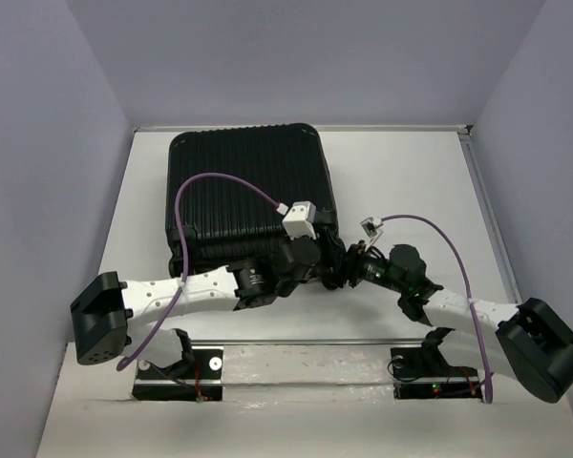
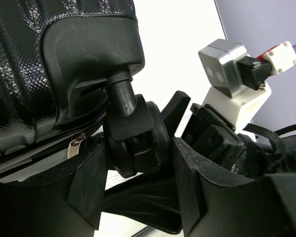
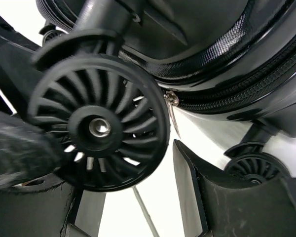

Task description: Pack the luggage

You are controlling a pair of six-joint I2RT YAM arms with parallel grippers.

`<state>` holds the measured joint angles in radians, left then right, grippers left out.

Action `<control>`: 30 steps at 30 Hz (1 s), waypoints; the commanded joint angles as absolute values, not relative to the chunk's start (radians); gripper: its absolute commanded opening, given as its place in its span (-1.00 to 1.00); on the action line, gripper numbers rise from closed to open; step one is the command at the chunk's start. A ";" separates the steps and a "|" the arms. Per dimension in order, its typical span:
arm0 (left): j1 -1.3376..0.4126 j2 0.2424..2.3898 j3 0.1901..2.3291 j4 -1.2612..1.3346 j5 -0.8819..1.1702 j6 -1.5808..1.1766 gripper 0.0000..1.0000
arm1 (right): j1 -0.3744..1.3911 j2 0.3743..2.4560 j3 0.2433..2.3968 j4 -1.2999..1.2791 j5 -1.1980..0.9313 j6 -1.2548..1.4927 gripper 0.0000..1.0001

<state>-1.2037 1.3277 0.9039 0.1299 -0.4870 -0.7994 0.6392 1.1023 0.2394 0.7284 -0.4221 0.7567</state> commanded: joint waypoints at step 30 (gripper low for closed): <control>-1.266 1.255 0.862 0.370 -0.629 -0.850 -0.88 | 0.653 1.007 0.040 0.958 -0.132 0.880 0.10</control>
